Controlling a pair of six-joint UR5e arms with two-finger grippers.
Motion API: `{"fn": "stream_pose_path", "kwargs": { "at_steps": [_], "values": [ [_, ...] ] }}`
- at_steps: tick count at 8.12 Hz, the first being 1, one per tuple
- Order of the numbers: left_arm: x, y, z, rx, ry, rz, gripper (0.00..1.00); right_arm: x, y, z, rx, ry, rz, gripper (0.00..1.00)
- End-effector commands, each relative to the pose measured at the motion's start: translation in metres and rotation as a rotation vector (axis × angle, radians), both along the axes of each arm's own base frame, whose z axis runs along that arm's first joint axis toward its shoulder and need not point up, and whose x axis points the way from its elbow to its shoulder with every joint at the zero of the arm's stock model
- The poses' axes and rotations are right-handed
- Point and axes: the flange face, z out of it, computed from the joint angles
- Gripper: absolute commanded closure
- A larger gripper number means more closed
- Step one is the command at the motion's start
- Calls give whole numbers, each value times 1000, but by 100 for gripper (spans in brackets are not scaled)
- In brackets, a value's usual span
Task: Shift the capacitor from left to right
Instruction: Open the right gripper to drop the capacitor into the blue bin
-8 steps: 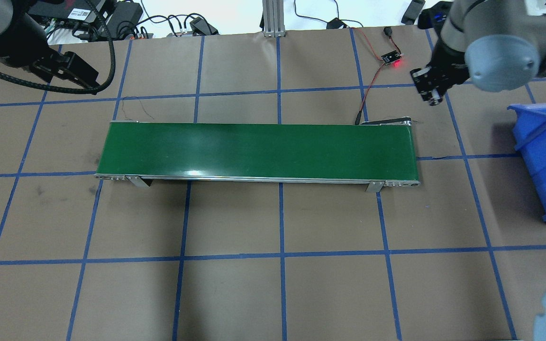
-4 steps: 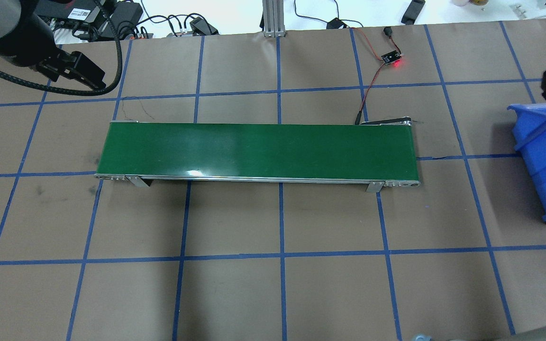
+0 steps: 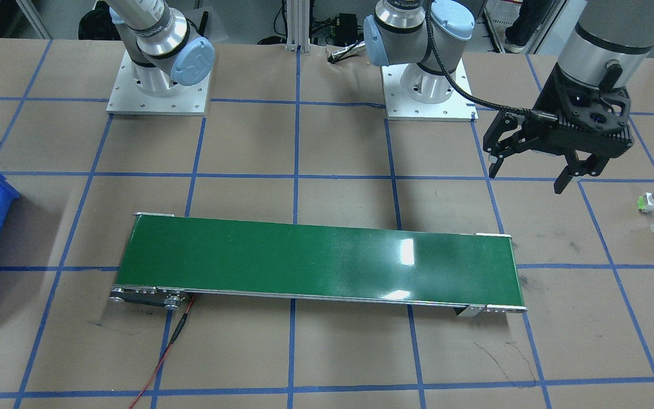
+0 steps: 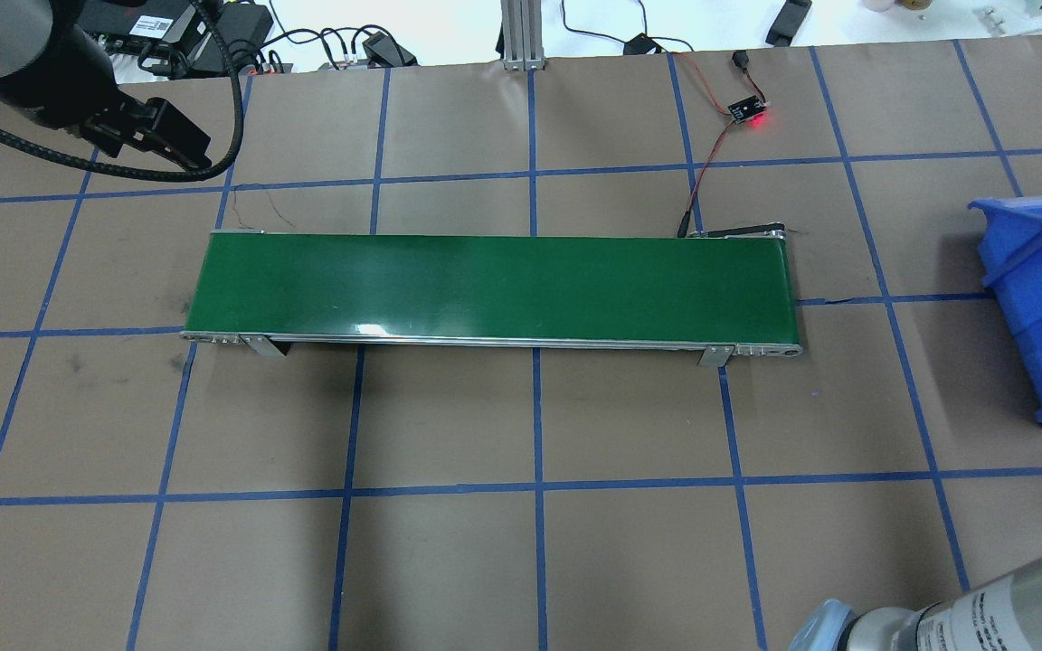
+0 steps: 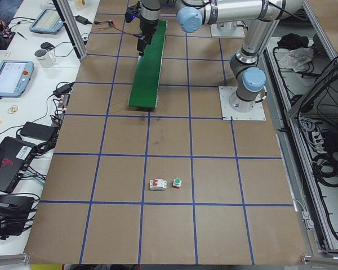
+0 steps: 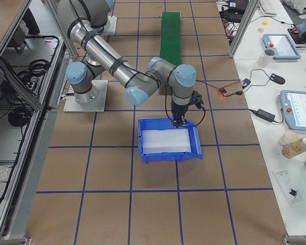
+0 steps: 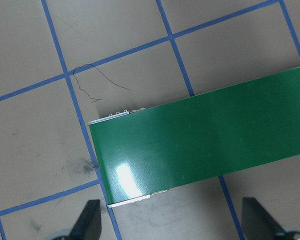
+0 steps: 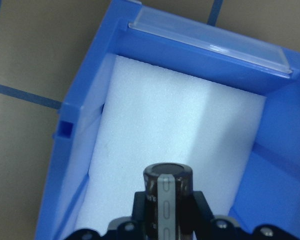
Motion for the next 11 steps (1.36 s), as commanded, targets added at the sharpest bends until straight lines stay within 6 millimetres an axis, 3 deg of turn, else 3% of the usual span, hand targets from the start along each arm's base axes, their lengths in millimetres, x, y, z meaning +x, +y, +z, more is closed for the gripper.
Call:
{"fn": "stream_pose_path", "kwargs": {
  "at_steps": [1, 2, 3, 4, 5, 6, 8, 10, 11],
  "values": [
    [-10, -2, -4, -3, 14, 26, 0, -20, -6, -60, 37, -47, 6, 91],
    [-14, -6, -6, -1, 17, 29, 0, -20, -5, -56, 31, -42, 5, 1],
    [-21, -8, -12, 5, 17, 14, 0, -19, -4, -50, 33, -31, 1, 0],
    [-24, -7, -11, 6, 9, 8, 0, -13, 0, -17, -7, -4, 2, 0],
    [-27, -7, -8, 3, 13, 47, 0, 9, 2, 28, -58, 34, 15, 0],
    [-37, -3, -12, 21, 47, 156, 0, 61, -5, 69, -97, 40, 70, 0],
    [-59, 4, -14, 33, 25, 175, 0, 166, 5, 133, -105, 29, 38, 0],
    [-57, 6, -26, 89, 16, 297, 0, 256, 21, 158, -22, -42, -13, 0],
    [-57, 6, -39, 116, 16, 329, 0, 315, 32, 173, -28, -37, -55, 0]
  ]
}}
